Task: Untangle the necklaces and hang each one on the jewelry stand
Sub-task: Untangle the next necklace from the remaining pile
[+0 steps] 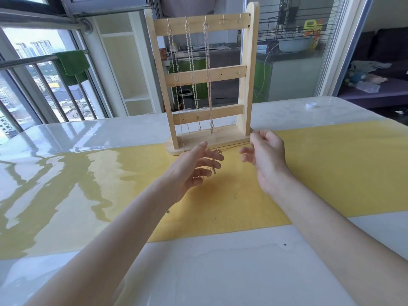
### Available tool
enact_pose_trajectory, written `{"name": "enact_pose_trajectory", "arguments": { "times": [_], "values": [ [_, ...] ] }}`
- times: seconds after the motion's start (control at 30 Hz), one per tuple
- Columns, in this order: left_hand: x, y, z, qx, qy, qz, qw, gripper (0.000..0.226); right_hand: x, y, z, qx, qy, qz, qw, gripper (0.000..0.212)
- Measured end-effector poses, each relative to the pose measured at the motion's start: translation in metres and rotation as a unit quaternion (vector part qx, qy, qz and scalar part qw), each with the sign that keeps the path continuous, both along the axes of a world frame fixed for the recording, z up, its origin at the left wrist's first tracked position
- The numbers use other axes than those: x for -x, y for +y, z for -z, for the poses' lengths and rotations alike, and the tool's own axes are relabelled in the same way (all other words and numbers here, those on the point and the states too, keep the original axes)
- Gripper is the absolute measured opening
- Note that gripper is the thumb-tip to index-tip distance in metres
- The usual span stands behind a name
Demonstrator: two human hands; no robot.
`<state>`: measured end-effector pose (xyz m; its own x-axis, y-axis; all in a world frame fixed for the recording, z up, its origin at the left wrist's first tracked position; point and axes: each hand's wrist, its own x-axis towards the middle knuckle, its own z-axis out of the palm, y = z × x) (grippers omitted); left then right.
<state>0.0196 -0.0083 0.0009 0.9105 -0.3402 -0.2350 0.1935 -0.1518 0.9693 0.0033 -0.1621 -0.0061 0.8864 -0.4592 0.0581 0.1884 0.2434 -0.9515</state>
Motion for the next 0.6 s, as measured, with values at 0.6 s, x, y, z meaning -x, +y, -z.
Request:
{"name": "enact_pose_trajectory", "arguments": {
  "times": [0.6],
  "values": [
    [0.0027,0.0021,-0.0052,0.022,-0.016,0.084,0.996,0.026,0.0021,-0.0049,-0.0054,-0.146,0.058,-0.029,0.987,0.022]
  ]
}}
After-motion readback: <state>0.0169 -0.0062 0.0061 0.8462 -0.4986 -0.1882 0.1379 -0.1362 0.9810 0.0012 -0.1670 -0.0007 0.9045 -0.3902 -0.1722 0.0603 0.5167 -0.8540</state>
